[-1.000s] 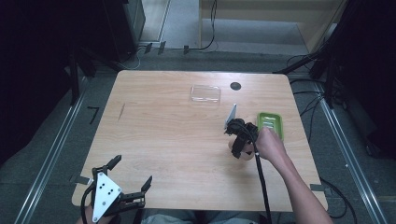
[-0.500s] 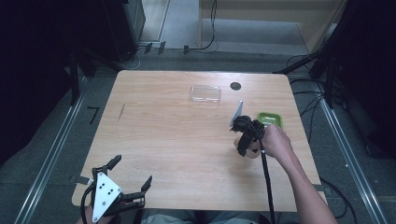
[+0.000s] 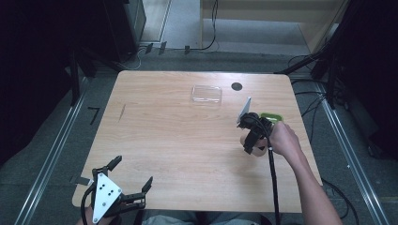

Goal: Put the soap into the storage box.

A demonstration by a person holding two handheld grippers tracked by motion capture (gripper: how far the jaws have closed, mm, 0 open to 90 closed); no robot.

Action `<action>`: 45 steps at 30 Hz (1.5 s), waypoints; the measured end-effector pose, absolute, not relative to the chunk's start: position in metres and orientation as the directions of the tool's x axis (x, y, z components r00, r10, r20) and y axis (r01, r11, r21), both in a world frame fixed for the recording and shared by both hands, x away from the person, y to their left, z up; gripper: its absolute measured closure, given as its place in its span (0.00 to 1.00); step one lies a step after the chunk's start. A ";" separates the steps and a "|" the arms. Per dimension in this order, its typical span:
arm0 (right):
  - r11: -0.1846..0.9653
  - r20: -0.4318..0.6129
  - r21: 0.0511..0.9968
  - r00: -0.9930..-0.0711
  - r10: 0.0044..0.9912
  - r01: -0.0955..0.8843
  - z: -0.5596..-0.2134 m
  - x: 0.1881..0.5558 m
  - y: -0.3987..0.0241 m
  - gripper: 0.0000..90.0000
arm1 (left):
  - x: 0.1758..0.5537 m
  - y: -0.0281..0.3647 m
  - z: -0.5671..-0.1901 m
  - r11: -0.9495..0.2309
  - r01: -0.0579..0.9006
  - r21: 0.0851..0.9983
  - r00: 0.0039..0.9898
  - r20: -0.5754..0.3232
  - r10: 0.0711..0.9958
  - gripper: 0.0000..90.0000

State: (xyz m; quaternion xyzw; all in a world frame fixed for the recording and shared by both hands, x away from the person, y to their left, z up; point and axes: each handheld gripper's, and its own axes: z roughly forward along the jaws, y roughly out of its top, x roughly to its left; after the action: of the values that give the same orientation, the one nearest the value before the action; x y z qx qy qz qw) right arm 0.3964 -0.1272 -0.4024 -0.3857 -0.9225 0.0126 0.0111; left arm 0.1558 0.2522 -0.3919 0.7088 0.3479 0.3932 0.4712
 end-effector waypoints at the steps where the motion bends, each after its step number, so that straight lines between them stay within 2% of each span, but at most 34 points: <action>1: 0.699 0.013 -0.027 -0.699 0.715 0.715 -0.402 0.397 -0.129 0.38 | 0.156 0.252 -0.392 -0.314 0.123 0.942 0.449 0.229 0.864 0.00; 45: 0.595 0.025 0.015 -0.595 0.803 0.803 -0.398 0.428 -0.179 0.38 | 0.156 0.252 -0.392 -0.318 0.127 0.940 0.445 0.232 0.865 0.00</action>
State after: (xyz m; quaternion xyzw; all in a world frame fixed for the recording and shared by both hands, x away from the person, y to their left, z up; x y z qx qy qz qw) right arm 0.4278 -0.1794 -0.3981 -0.4497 -0.8931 -0.0125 0.0077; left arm 0.1562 0.2520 -0.3921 0.7097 0.3495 0.3940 0.4679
